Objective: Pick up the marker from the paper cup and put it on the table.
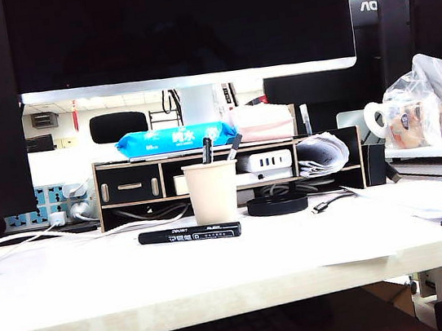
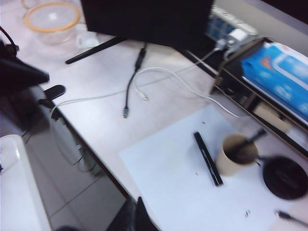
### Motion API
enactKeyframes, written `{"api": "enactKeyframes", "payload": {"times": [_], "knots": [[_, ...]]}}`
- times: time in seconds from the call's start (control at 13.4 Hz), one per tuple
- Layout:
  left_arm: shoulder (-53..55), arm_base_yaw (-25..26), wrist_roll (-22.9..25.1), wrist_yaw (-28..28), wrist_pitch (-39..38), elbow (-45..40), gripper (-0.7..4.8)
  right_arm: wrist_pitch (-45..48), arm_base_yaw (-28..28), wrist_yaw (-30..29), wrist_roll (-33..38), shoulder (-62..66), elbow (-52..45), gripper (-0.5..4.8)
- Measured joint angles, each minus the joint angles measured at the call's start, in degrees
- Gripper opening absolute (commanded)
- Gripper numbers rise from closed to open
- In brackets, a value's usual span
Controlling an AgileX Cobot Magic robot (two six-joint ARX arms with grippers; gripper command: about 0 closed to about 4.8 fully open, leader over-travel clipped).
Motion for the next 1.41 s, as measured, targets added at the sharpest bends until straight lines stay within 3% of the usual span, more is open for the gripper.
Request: {"api": "enactKeyframes", "payload": {"times": [0.15, 0.37, 0.45, 0.52, 0.59, 0.67, 1.34, 1.41], "knots": [[0.0, 0.0, 1.07, -0.02, 0.13, 0.0, -0.05, 6.56, 4.63, 6.8, 3.19, -10.67, -12.66, -0.06], [0.0, 0.0, 1.9, -1.05, 0.24, 0.0, -0.05, 16.76, 4.5, 23.85, 4.92, -40.44, -41.66, -0.06], [0.0, 0.0, 1.42, -1.01, 0.22, 0.0, -0.04, 18.67, 4.52, 25.16, 4.96, -46.9, -46.34, -0.06], [-0.02, 0.02, 0.83, -0.81, 0.35, 0.04, -0.04, 17.81, 4.35, 32.68, 5.2, -62.6, -57.2, -0.06], [-0.22, 0.0, 0.83, -0.98, -0.15, -0.04, -0.04, 16.5, 4.31, 35.21, 5.07, -61.72, -57.22, -0.05], [-0.24, -0.02, 0.83, -0.61, -0.02, -0.02, -0.04, 17.05, 4.42, 35.36, 5.05, -60.98, -58.1, 0.14], [-0.55, 0.15, 0.83, -0.76, -0.28, -0.02, -0.04, 16.46, 4.46, 35.34, 5.03, -61.22, -60.43, 0.14], [-1.7, 2.58, 0.94, 0.22, -0.48, -0.02, -0.04, 16.44, 4.46, 35.41, 5.03, -61.22, -60.43, 0.14]]}}
